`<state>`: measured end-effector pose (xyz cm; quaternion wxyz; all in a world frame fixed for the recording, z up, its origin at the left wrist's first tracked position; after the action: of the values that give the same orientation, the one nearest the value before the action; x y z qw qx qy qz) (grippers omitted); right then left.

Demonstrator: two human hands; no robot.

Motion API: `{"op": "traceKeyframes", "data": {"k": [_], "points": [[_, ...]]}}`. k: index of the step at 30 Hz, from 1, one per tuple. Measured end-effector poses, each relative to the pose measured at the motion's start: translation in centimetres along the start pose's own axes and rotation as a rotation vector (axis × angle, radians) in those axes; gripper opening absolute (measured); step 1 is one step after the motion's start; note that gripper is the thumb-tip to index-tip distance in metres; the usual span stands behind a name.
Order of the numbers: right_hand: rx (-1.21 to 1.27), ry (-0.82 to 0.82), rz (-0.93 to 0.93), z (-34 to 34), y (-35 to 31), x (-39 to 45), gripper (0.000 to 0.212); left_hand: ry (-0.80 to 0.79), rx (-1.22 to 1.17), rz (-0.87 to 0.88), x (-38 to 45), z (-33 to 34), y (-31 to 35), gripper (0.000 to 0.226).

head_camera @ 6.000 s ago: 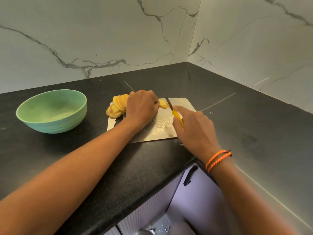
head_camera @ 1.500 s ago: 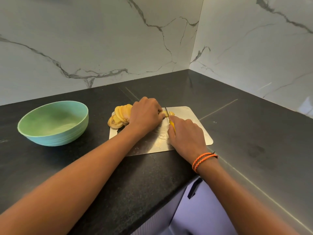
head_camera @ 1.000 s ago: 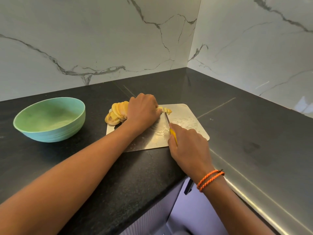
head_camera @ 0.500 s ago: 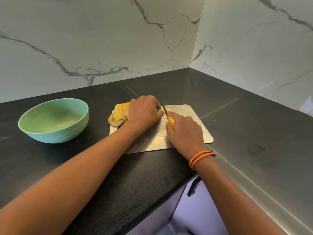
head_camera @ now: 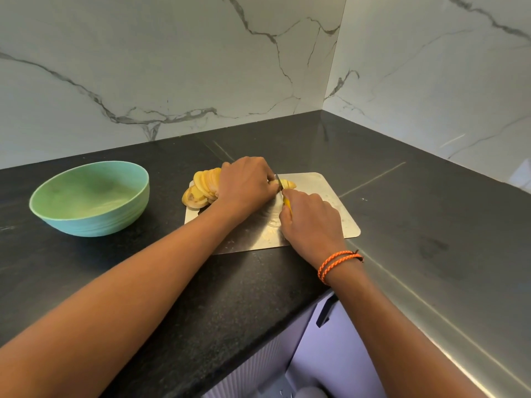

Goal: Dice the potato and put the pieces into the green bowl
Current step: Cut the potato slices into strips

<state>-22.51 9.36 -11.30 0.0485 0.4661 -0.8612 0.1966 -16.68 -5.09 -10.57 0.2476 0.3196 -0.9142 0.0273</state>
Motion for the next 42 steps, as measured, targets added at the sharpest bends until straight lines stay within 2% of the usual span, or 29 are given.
{"op": "traceKeyframes", "data": {"k": [10,17,21,34,42], "points": [[0.02,-0.035,-0.016,-1.8,0.9,-4.4,0.036,0.027,-0.009,0.004,-0.1,0.0,0.3,0.024],[0.115,0.124,0.026,-2.5,0.5,-1.8,0.037,-0.024,-0.032,-0.03,-0.1,-0.9,-0.7,0.019],[0.095,0.065,0.021,-0.4,0.3,0.2,0.039,-0.006,-0.032,-0.067,-0.2,-1.6,-1.1,0.013],[-0.007,-0.002,-0.008,0.6,0.1,0.5,0.039,0.011,-0.022,-0.031,-0.2,-1.1,-0.8,0.014],[0.019,-0.054,0.006,1.2,0.3,0.7,0.039,0.01,-0.015,-0.035,-0.2,-1.1,-0.4,0.018]]}}
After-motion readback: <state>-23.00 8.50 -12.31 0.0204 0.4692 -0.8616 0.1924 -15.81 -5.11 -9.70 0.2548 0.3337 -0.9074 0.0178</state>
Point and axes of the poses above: each hand's wrist, its own x-axis towards the middle knuckle, its own z-axis out of the palm, y = z × x, the point moved 8 cm from there along x, towards the middle knuckle, and after that the axes turned 11 degrees about z, right-handed, at the moved point
